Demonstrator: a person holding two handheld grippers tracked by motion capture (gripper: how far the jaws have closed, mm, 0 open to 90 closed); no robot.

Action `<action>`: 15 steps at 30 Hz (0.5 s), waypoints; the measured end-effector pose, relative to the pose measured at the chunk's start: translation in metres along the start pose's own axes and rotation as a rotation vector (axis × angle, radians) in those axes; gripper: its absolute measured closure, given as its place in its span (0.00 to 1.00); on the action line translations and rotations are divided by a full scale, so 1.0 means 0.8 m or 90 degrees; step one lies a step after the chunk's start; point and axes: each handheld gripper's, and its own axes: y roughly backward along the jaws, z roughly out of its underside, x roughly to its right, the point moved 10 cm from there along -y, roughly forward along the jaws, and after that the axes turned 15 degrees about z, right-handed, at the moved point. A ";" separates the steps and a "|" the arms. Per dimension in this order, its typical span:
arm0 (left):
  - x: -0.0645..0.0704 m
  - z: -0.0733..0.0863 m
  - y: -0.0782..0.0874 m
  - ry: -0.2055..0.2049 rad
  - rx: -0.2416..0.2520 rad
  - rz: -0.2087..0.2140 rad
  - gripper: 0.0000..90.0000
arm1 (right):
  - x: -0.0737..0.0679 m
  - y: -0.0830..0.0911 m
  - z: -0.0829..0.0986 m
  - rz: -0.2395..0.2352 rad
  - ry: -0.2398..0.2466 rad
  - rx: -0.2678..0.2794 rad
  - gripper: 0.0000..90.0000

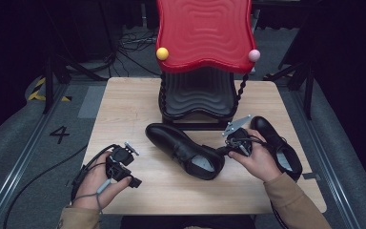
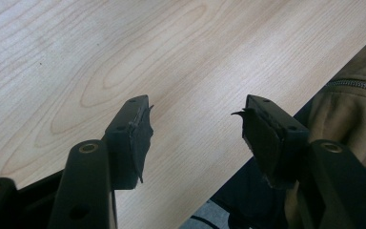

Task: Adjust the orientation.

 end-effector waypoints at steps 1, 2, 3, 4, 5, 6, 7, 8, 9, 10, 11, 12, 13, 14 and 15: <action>0.000 0.000 0.000 -0.002 -0.001 -0.002 0.48 | 0.005 -0.004 0.001 0.011 -0.004 0.001 1.00; 0.000 0.000 0.000 -0.002 0.000 -0.002 0.48 | 0.010 -0.008 0.001 0.023 -0.009 0.002 1.00; 0.000 0.000 0.000 -0.002 0.000 -0.002 0.48 | 0.015 -0.013 0.003 0.035 -0.016 0.002 1.00; 0.000 -0.001 0.000 -0.001 0.002 -0.003 0.48 | 0.018 -0.016 0.004 0.044 -0.015 0.002 1.00; 0.000 -0.001 0.001 -0.001 0.003 -0.003 0.48 | 0.020 -0.019 0.006 0.049 -0.015 -0.002 1.00; -0.001 -0.001 0.001 -0.001 0.004 -0.003 0.48 | 0.022 -0.022 0.007 0.055 -0.015 -0.005 1.00; -0.001 -0.001 0.001 0.000 0.003 -0.004 0.48 | 0.024 -0.023 0.007 0.054 -0.018 0.000 1.00; -0.001 0.000 0.001 -0.001 0.004 -0.004 0.48 | 0.025 -0.024 0.007 0.053 -0.020 0.001 1.00; 0.000 0.000 0.001 0.000 0.004 -0.003 0.48 | 0.027 -0.025 0.007 0.051 -0.021 0.003 1.00; 0.000 0.000 0.001 0.000 0.005 -0.004 0.48 | 0.028 -0.026 0.008 0.050 -0.024 0.003 1.00; 0.000 0.000 0.001 -0.001 0.003 -0.003 0.48 | 0.030 -0.027 0.008 0.048 -0.026 0.006 1.00; 0.000 -0.001 0.002 -0.001 0.005 -0.003 0.48 | 0.033 -0.028 0.009 0.056 -0.027 0.008 1.00; 0.000 -0.001 0.002 -0.004 0.005 -0.003 0.48 | 0.040 -0.027 0.011 0.077 -0.023 0.007 1.00; 0.000 -0.002 0.002 -0.004 0.007 -0.004 0.48 | 0.048 -0.023 0.012 0.098 -0.026 0.006 0.99; 0.000 -0.002 0.003 -0.005 0.006 -0.003 0.48 | 0.052 -0.019 0.012 0.091 -0.037 0.017 0.95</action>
